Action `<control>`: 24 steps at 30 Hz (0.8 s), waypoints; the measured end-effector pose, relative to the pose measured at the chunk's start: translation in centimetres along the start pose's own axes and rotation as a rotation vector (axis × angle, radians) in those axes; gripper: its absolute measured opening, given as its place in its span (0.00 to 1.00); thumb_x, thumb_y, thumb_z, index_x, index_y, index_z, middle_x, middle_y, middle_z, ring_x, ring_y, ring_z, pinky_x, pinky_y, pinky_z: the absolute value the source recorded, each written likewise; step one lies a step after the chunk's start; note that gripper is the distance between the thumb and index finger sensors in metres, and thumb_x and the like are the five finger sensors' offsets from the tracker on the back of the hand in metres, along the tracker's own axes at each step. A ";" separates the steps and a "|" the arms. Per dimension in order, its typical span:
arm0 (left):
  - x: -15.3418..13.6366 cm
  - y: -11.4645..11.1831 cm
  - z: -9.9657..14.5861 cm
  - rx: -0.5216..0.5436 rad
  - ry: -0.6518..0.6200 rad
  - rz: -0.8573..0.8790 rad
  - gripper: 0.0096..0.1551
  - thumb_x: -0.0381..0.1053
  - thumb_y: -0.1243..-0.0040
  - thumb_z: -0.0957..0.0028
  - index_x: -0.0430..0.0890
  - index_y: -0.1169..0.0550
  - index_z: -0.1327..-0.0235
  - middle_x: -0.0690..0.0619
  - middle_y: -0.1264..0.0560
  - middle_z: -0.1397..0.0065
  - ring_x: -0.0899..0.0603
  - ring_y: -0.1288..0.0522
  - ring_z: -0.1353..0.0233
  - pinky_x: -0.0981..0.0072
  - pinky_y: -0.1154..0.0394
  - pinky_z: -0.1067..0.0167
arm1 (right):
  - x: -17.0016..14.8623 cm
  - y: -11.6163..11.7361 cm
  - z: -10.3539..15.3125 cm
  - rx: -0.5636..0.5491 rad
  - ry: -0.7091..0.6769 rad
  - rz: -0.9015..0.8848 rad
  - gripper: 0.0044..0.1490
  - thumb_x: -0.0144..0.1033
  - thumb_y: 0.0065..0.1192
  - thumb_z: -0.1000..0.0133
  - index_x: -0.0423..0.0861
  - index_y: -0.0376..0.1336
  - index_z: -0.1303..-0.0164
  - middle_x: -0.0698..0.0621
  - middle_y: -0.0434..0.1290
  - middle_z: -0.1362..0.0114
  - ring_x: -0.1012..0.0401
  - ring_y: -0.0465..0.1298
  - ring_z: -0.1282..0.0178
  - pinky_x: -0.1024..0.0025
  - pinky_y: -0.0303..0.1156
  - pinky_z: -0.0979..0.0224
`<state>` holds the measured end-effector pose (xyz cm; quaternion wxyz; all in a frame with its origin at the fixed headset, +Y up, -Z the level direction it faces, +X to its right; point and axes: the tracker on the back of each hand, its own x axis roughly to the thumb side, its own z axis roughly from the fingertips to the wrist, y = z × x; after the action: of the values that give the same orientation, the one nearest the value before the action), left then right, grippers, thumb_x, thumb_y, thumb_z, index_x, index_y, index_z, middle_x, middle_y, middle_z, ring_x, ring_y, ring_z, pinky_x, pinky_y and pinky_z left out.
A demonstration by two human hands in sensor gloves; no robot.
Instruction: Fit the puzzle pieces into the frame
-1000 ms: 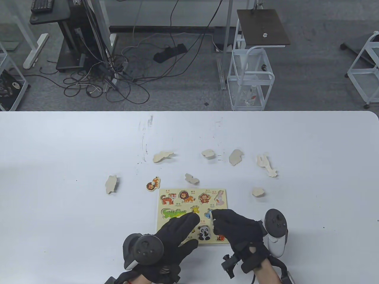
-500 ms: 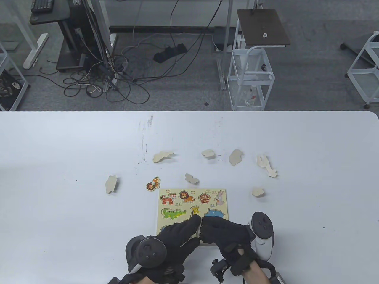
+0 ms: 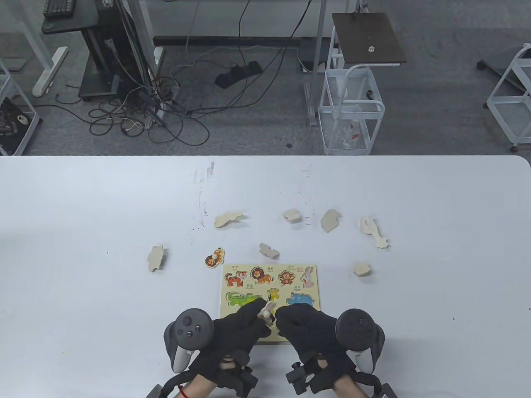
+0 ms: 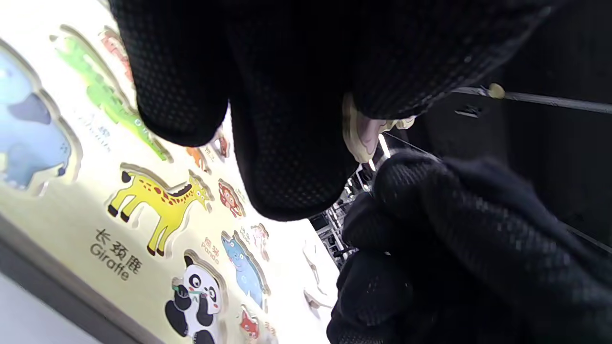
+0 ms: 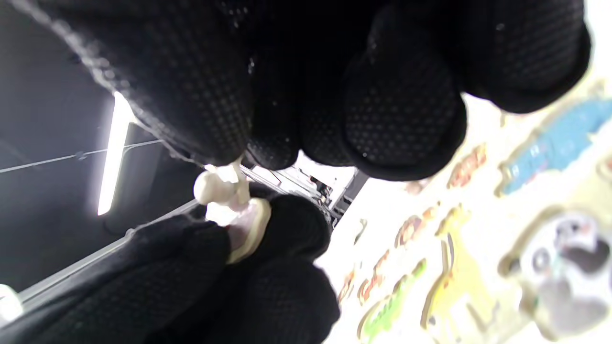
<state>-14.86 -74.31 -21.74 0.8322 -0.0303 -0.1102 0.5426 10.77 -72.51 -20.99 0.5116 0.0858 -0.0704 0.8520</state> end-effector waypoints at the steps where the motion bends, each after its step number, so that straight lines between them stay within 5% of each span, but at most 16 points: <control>1: -0.3 0.1 -0.1 -0.006 0.017 0.029 0.27 0.51 0.29 0.54 0.45 0.18 0.41 0.50 0.08 0.47 0.52 0.03 0.56 0.56 0.12 0.47 | 0.5 -0.2 0.1 -0.037 -0.049 0.035 0.26 0.42 0.81 0.58 0.42 0.80 0.54 0.43 0.81 0.45 0.48 0.85 0.63 0.43 0.77 0.50; 11: -0.4 -0.8 -0.3 -0.079 0.027 0.084 0.27 0.51 0.30 0.53 0.46 0.18 0.41 0.50 0.09 0.46 0.51 0.03 0.55 0.56 0.12 0.47 | 3.6 0.9 1.7 -0.123 -0.354 0.391 0.34 0.43 0.83 0.60 0.43 0.76 0.44 0.42 0.78 0.39 0.47 0.84 0.57 0.41 0.75 0.47; 24: -0.4 -1.9 -0.7 -0.295 0.001 0.191 0.29 0.46 0.38 0.50 0.42 0.24 0.34 0.44 0.15 0.37 0.44 0.08 0.45 0.47 0.19 0.39 | 3.4 1.1 1.5 -0.117 -0.335 0.379 0.29 0.41 0.85 0.62 0.43 0.80 0.51 0.44 0.80 0.44 0.48 0.84 0.61 0.41 0.76 0.47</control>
<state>-13.11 -75.41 -22.12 0.7633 -0.1628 -0.1846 0.5973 8.35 -70.36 -18.77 0.3282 0.1813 -0.2184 0.9010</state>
